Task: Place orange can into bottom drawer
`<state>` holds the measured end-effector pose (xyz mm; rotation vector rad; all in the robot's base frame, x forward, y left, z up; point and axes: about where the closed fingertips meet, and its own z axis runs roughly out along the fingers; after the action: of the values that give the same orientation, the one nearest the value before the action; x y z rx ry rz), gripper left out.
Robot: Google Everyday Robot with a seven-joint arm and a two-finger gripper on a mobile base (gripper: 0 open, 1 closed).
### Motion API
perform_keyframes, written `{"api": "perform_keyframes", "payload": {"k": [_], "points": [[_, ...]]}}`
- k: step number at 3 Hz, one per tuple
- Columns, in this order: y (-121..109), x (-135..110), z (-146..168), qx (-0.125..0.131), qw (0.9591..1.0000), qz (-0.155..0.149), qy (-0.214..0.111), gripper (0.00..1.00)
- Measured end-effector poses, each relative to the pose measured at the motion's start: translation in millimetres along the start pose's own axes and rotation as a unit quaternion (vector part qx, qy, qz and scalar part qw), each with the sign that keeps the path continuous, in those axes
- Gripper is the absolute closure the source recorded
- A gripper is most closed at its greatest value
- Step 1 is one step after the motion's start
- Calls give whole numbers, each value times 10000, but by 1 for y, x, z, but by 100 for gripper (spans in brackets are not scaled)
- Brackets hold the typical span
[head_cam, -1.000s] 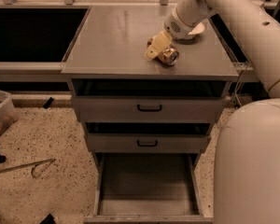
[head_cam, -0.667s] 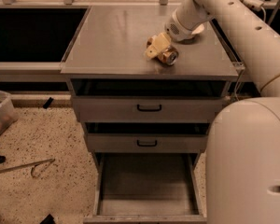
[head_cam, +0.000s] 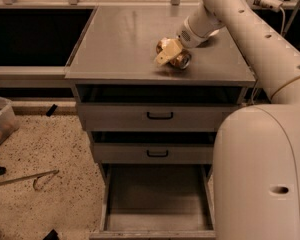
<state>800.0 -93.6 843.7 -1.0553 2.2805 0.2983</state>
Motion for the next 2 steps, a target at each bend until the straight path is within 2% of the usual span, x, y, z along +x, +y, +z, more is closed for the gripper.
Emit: {"api": "perform_keyframes", "payload": {"k": [1, 2], "points": [[0, 0, 0, 0, 10000, 0, 0, 19], [0, 0, 0, 0, 10000, -1, 1, 42]]}}
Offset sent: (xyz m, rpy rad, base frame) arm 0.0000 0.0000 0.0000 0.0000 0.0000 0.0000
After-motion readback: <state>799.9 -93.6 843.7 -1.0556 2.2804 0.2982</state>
